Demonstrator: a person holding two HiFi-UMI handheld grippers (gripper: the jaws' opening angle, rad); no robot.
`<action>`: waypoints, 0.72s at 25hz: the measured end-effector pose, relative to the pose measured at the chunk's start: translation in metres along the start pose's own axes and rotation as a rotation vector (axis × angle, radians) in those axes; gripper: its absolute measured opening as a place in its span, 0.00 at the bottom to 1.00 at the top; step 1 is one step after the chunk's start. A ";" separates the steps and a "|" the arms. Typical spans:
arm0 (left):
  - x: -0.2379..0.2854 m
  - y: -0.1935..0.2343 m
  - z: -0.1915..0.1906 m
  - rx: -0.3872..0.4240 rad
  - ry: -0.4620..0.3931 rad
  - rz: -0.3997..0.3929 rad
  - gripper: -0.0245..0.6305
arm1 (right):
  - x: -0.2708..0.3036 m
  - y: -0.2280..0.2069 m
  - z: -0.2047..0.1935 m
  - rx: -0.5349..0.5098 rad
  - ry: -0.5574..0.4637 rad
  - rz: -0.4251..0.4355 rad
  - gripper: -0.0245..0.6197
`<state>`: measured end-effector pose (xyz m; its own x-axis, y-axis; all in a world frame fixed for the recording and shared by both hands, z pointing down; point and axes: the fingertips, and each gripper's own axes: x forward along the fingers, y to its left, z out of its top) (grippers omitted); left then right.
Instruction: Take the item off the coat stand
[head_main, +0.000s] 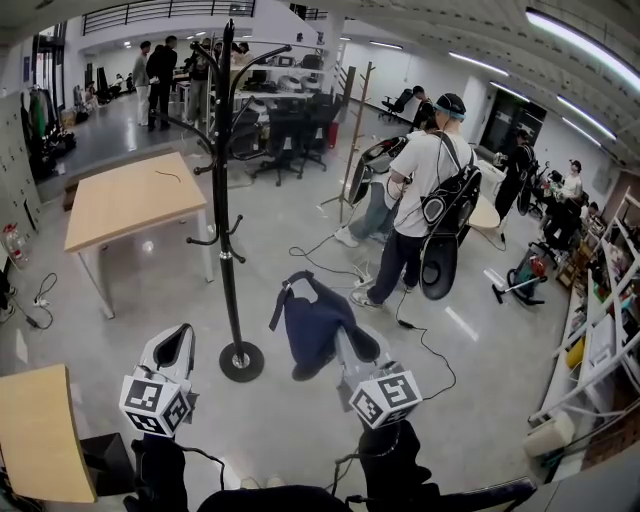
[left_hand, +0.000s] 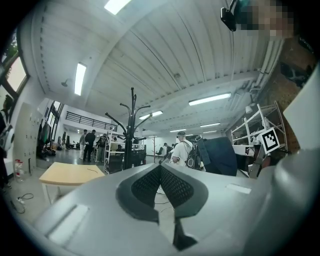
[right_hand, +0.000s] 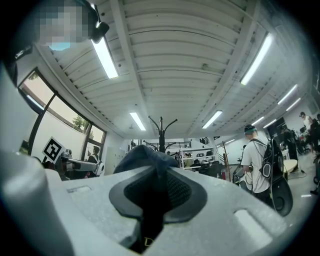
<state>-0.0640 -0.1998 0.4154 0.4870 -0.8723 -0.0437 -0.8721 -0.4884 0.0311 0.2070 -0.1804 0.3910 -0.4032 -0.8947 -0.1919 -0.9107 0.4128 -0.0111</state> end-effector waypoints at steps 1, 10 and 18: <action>-0.002 0.001 0.000 -0.001 -0.001 0.000 0.04 | -0.001 0.003 0.000 0.001 0.001 0.000 0.10; -0.018 0.005 -0.004 -0.011 0.010 -0.005 0.04 | -0.014 0.023 -0.011 0.000 0.026 -0.009 0.10; -0.038 0.018 -0.009 -0.016 0.026 0.009 0.04 | -0.017 0.046 -0.012 -0.015 0.035 -0.007 0.10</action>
<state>-0.0978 -0.1759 0.4269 0.4807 -0.8767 -0.0173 -0.8754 -0.4810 0.0477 0.1712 -0.1479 0.4056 -0.3998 -0.9029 -0.1578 -0.9145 0.4045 0.0030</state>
